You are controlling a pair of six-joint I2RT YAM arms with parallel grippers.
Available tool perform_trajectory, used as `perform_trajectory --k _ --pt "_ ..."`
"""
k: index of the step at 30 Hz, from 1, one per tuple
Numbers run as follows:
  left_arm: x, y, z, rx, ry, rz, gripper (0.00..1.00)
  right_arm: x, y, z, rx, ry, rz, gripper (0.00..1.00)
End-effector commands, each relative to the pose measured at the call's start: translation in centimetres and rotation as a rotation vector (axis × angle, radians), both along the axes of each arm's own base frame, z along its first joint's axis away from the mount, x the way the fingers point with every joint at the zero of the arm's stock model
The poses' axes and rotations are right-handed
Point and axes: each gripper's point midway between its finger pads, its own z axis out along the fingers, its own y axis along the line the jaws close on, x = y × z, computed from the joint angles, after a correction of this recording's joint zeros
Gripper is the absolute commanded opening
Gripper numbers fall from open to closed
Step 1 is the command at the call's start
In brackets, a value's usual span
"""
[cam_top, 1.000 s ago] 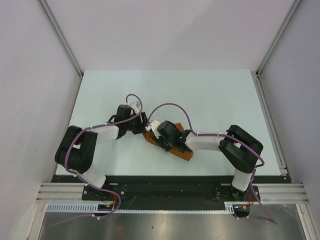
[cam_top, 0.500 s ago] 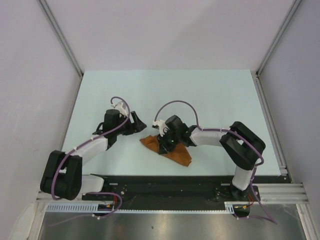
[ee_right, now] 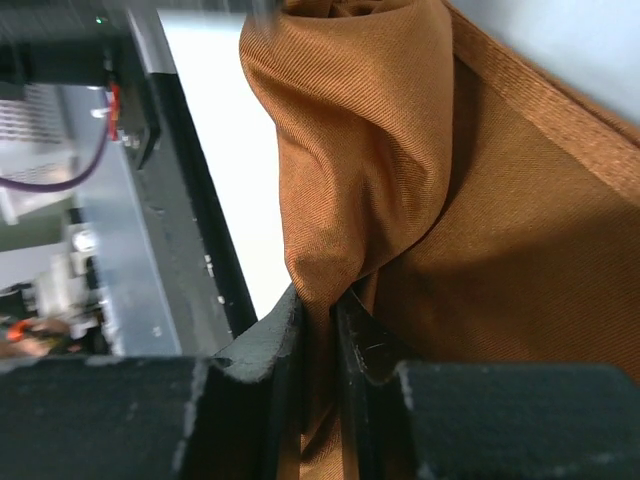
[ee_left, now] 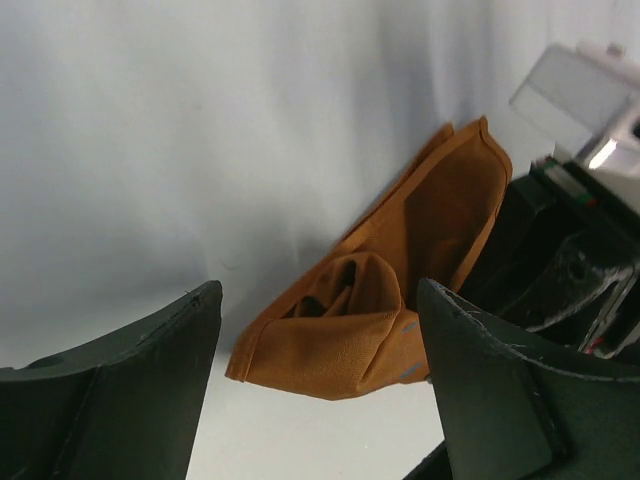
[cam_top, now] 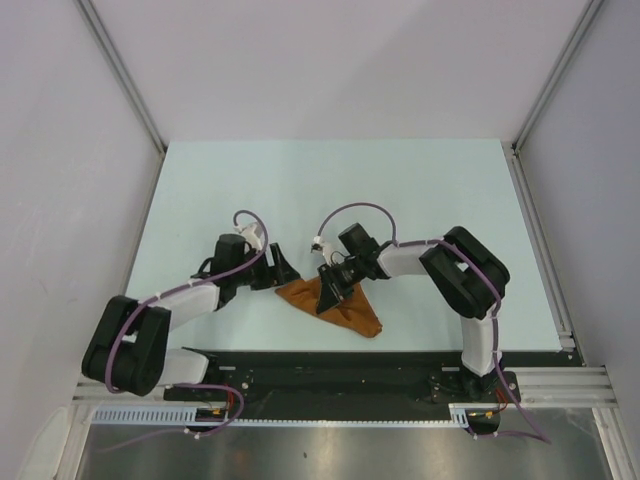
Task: Fold the napkin, place the utensils inside, and roll it up
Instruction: Roll the napkin with the utensil
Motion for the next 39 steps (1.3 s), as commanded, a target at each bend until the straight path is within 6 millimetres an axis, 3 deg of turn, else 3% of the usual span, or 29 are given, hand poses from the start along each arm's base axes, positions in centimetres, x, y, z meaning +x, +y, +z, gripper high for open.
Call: perform_trajectory --k 1,6,10,11,12,15,17,18,19,22,28,29,31,32,33,34,35,36,37,38,39 --pt "-0.7 -2.0 -0.4 -0.023 0.007 -0.098 0.82 0.9 -0.3 -0.7 0.004 0.084 -0.006 0.17" --pt "-1.0 -2.7 -1.2 -0.023 0.032 -0.133 0.81 1.4 -0.5 -1.0 0.002 0.101 -0.001 0.17" --pt "-1.2 -3.2 -1.8 -0.038 0.057 -0.157 0.73 1.6 -0.6 -1.4 -0.003 0.112 -0.003 0.17" --pt "-1.3 -3.3 -2.1 -0.038 0.068 -0.162 0.67 1.6 -0.6 -1.5 -0.003 0.119 -0.005 0.17" --pt "-1.5 -3.4 -2.5 -0.035 0.085 -0.167 0.52 1.8 -0.6 -1.5 0.001 0.117 -0.007 0.17" --pt "-1.7 -3.2 -3.0 -0.026 0.103 -0.163 0.3 2.3 -0.7 -1.2 0.006 0.109 -0.016 0.19" --pt "-1.7 -3.1 -3.3 -0.014 0.112 -0.157 0.19 2.6 -0.8 -0.7 0.004 0.103 -0.025 0.22" --pt "-1.7 -3.0 -3.3 -0.01 0.115 -0.154 0.07 3.0 -1.0 -0.5 0.004 0.098 -0.033 0.24" --pt "-1.8 -2.9 -3.5 -0.003 0.125 -0.153 0.02 3.3 -1.1 0.0 0.006 0.085 -0.038 0.31" --pt "-1.7 -2.7 -3.7 0.015 0.132 -0.144 0.0 4.4 -1.4 1.6 -0.002 0.041 -0.057 0.47" --pt "-1.6 -2.6 -3.8 0.026 0.142 -0.14 0.0 6.7 -3.0 5.1 -0.07 -0.104 -0.132 0.66" --pt "-1.5 -2.5 -3.8 0.027 0.141 -0.137 0.0 6.9 -3.0 6.4 -0.061 -0.151 -0.14 0.67" --pt "-1.4 -2.5 -3.7 0.031 0.14 -0.138 0.0 7.8 -3.5 6.9 -0.1 -0.251 -0.179 0.69" --pt "-1.5 -2.5 -3.8 0.034 0.145 -0.139 0.0 7.2 -2.9 8.2 -0.098 -0.322 -0.17 0.69" --pt "-1.5 -2.4 -3.8 0.035 0.145 -0.136 0.0 6.9 -3.1 7.8 -0.125 -0.374 -0.167 0.7" --pt "-1.4 -2.5 -3.8 0.035 0.145 -0.136 0.0 7.8 -3.3 7.7 -0.174 -0.471 -0.21 0.7" --pt "-1.4 -2.5 -3.7 0.035 0.145 -0.136 0.0 6.8 -2.4 8.9 -0.157 -0.546 -0.196 0.7" --pt "-1.3 -2.5 -3.7 0.035 0.144 -0.136 0.0 5.9 -2.7 7.8 -0.186 -0.586 -0.183 0.71" --pt "-1.2 -2.6 -3.6 0.034 0.143 -0.137 0.0 6.8 -2.5 8.5 -0.192 -0.673 -0.226 0.71" --pt "-1.2 -2.5 -3.7 0.035 0.146 -0.134 0.0 5.5 -1.7 8.9 -0.174 -0.714 -0.208 0.71" --pt "-1.1 -2.6 -3.6 0.035 0.144 -0.134 0.0 5.4 -1.2 9.5 -0.147 -0.754 -0.222 0.7"
